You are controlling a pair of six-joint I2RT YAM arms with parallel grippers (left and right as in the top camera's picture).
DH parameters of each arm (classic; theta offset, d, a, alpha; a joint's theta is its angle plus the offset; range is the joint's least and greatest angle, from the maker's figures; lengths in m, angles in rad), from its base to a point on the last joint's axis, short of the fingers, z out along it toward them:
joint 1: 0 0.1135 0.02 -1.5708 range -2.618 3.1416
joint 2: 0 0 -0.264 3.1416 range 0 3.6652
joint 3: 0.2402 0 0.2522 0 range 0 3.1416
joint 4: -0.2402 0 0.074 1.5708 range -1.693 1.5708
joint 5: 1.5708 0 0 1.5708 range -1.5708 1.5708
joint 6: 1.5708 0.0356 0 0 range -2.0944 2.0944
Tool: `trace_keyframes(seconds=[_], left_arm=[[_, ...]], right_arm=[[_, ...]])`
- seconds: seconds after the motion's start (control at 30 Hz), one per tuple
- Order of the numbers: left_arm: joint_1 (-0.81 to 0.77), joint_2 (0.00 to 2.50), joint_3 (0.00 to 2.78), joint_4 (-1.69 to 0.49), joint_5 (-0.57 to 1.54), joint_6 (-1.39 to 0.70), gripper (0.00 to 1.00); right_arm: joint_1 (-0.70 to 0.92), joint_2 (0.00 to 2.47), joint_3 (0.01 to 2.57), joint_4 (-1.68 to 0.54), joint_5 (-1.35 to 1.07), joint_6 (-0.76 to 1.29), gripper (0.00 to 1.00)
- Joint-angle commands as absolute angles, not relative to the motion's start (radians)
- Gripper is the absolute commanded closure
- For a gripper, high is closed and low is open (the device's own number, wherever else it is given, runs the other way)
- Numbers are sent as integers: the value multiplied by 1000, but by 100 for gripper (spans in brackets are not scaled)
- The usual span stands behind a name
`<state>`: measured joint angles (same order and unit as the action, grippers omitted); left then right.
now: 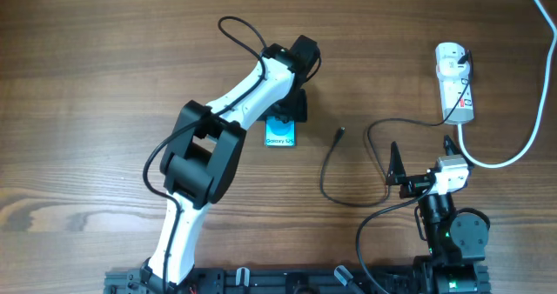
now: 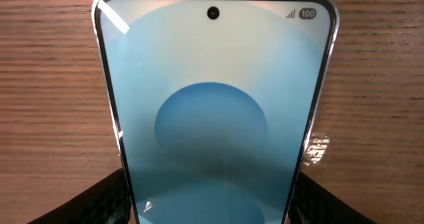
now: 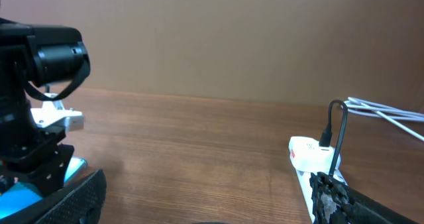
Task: Plug charger to phone and switch on socket
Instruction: 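Lift the phone with the left gripper and turn it upright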
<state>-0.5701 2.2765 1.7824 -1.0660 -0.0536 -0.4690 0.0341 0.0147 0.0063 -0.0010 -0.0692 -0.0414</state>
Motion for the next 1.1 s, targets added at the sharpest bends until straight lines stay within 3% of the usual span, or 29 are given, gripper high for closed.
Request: trace_keyframes(seconds=[0.0,0.27,0.6,1.07], left_arm=[[-563,2187,1781,-1074,-68,-479,30],[-562,2133,1781,-1114,2,-479,30],[-430,1965,1781,-1127,410,-479,31],[-320,1956,1781,-1171,1029,-479,32]], right_arm=[[38,7,5,1,-53,-26,0],[38,7,5,1,-52,-26,0],[38,7,5,1,-52,-25,0],[38,7,5,1,-52,-25,0]])
